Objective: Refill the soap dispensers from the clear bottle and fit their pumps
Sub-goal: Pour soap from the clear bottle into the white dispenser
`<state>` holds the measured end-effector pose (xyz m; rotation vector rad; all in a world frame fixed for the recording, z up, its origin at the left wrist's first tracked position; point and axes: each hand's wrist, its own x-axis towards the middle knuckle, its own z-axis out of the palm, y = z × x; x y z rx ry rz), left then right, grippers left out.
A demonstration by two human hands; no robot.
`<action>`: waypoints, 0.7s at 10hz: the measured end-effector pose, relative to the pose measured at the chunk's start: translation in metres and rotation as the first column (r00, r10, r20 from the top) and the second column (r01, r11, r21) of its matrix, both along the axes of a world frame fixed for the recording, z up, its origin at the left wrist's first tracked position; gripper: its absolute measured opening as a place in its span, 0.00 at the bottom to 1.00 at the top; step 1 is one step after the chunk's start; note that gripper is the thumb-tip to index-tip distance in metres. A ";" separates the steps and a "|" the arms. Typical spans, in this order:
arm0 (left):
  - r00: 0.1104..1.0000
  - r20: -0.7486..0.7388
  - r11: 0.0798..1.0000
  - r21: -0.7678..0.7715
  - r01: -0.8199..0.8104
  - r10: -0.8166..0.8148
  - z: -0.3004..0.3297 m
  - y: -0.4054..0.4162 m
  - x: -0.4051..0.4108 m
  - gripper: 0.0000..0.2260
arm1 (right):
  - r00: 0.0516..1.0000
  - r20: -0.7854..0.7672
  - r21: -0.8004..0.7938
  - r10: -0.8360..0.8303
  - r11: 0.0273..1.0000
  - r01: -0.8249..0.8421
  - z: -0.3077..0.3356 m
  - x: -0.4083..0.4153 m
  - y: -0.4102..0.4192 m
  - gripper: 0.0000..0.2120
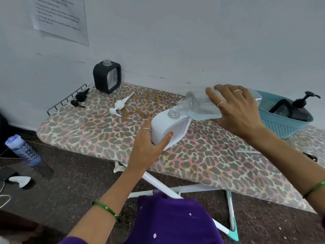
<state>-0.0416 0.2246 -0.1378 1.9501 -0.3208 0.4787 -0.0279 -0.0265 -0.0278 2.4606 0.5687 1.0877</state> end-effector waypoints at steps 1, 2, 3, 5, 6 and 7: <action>1.000 0.004 1.000 -0.010 0.007 -0.007 0.001 0.000 -0.001 0.26 | 1.000 -0.007 -0.002 -0.006 1.000 0.006 0.000 0.000 0.000 0.32; 1.000 0.000 1.000 -0.016 0.021 -0.021 0.000 0.000 -0.001 0.26 | 1.000 -0.007 -0.007 -0.017 1.000 0.017 0.001 0.000 0.000 0.33; 1.000 -0.006 1.000 -0.021 0.020 -0.020 -0.001 0.000 0.000 0.28 | 1.000 -0.011 -0.005 -0.015 1.000 0.015 0.001 0.000 0.000 0.34; 1.000 -0.010 1.000 -0.011 0.013 -0.013 0.000 0.000 0.001 0.27 | 1.000 -0.026 0.002 -0.016 1.000 0.016 0.001 0.000 0.001 0.34; 1.000 -0.016 1.000 0.000 -0.006 0.006 -0.002 0.001 0.001 0.27 | 1.000 -0.026 0.005 -0.011 1.000 0.011 0.001 -0.001 0.001 0.32; 1.000 -0.007 1.000 0.004 -0.009 0.009 -0.001 0.000 0.000 0.27 | 1.000 -0.025 0.004 -0.007 1.000 0.007 0.001 0.000 0.001 0.32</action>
